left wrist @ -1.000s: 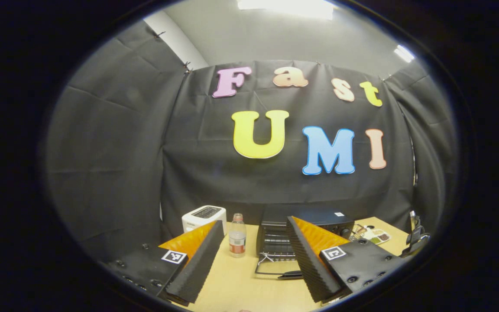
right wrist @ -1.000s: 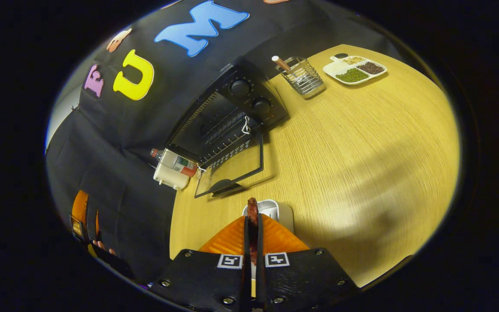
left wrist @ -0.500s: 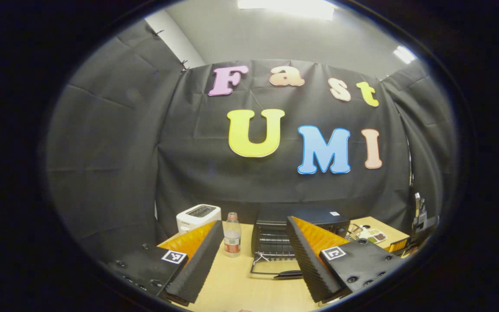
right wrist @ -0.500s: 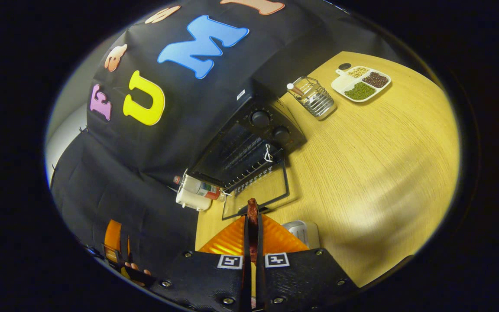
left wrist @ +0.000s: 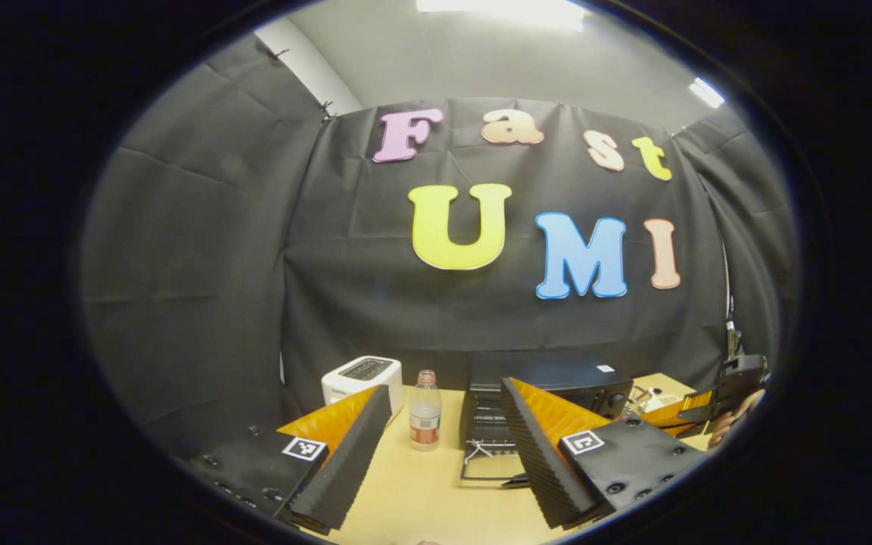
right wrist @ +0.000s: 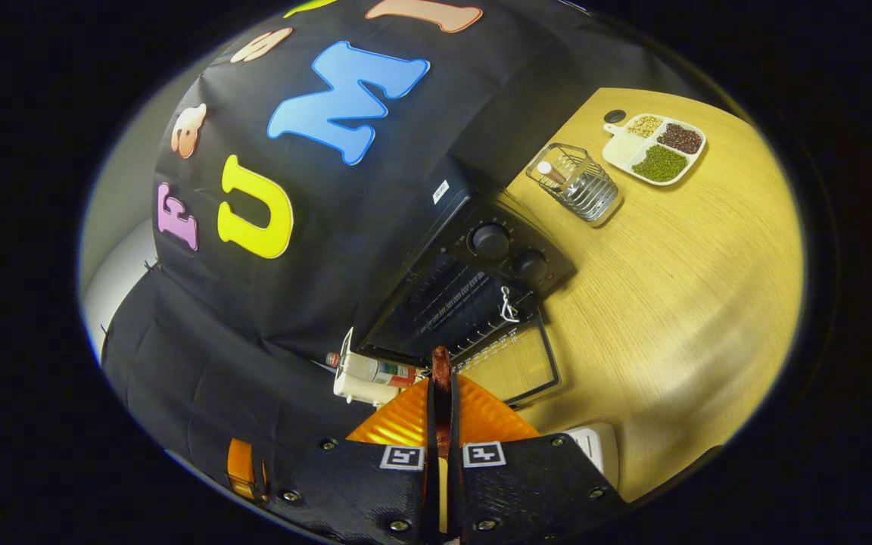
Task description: Open the electric oven with the left hand, put the food in, and close the electric oven.
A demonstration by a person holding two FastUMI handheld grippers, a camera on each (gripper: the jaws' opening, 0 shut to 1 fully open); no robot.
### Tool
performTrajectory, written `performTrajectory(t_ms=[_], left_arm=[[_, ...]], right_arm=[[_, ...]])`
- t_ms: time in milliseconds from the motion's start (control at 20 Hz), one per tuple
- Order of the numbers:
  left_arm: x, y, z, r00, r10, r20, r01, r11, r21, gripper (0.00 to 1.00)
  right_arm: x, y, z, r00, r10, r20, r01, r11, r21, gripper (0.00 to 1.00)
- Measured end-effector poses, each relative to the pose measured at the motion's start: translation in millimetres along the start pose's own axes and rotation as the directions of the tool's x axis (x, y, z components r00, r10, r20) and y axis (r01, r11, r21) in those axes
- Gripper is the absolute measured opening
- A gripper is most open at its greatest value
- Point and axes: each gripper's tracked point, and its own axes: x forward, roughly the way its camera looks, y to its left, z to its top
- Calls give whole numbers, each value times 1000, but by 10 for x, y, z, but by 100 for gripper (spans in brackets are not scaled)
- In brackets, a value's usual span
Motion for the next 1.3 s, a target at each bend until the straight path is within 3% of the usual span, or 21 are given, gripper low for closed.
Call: performTrajectory(t_ms=[500, 1050, 1300], left_arm=[[447, 296, -49, 1000, -13, -27, 14, 999, 30, 97], [540, 625, -183, 997, 21, -78, -13, 995, 97, 97], [594, 645, -307, 994, 27, -109, -18, 996, 88, 98]], right_arm=[[839, 130, 179, 994, 17, 105, -27, 995, 101, 4], [1585, 92, 312, 968, 50, 245, -108, 968, 226, 4], [1777, 71, 418, 956, 39, 292, -102, 974, 203, 4]])
